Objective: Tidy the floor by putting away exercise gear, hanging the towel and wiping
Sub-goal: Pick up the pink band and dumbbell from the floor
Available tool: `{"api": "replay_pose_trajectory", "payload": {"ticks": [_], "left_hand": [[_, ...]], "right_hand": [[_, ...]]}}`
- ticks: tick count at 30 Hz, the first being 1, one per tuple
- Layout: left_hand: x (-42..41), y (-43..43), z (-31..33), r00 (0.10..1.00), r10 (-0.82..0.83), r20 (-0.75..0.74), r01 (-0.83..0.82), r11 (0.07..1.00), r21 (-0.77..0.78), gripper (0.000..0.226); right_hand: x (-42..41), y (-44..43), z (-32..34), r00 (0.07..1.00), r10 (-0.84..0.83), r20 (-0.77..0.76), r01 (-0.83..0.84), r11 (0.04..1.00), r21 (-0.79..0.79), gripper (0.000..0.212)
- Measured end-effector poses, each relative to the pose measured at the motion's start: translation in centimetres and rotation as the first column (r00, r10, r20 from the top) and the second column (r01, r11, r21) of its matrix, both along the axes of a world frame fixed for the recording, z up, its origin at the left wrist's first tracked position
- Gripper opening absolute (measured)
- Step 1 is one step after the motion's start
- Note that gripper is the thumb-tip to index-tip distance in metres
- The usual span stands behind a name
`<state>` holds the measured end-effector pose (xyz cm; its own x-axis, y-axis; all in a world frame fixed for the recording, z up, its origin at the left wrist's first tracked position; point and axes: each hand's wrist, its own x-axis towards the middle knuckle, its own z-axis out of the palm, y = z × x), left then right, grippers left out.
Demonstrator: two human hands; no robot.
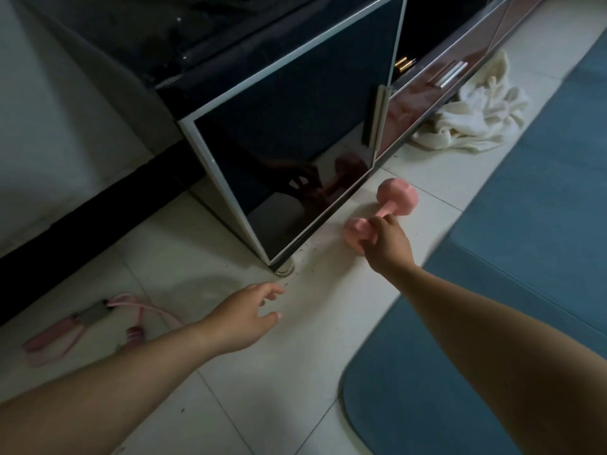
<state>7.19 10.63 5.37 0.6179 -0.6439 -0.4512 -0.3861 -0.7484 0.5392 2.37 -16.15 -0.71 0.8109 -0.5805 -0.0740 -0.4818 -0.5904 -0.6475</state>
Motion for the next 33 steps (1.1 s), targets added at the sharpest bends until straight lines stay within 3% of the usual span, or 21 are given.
{"api": "replay_pose_trajectory", "payload": {"ticks": [7,13,18,20,26,30,33], "left_hand": [[0.5,3.3,0.1,0.993,-0.115,-0.035,0.118,0.989,0.092,0.04],[-0.2,4.3,-1.0,0.997,-0.07,-0.04,0.07,0.998,0.001,0.042],[-0.5,3.9,-2.0,0.993,-0.118,0.01,0.118,0.993,-0.02,0.047],[-0.7,3.9,-2.4,0.992,-0.123,0.02,0.123,0.992,-0.021,0.052],[-1.1,3.0,-3.1,0.992,-0.129,0.003,0.129,0.991,0.017,0.069],[-1.1,1.3,-3.7,0.99,-0.142,0.002,0.141,0.984,0.109,0.091],[-1.1,0.5,-4.8,0.993,-0.119,0.021,0.115,0.985,0.13,0.094]], "right_hand": [[-3.2,5.5,0.6,0.994,0.085,-0.065,-0.086,0.996,-0.002,0.014],[-6.0,12.3,1.1,0.98,0.159,-0.117,-0.143,0.98,0.136,0.028],[-7.1,14.4,2.0,0.918,0.378,-0.122,-0.341,0.906,0.249,0.036],[-7.0,13.5,2.7,0.895,0.427,-0.127,-0.394,0.892,0.222,0.042],[-5.7,8.7,4.2,0.878,0.451,-0.161,-0.472,0.872,-0.131,0.052],[-5.7,7.6,3.1,0.886,0.4,-0.235,-0.423,0.905,-0.055,0.059],[-5.9,7.8,2.1,0.886,0.381,-0.264,-0.388,0.921,0.029,0.072]]}}
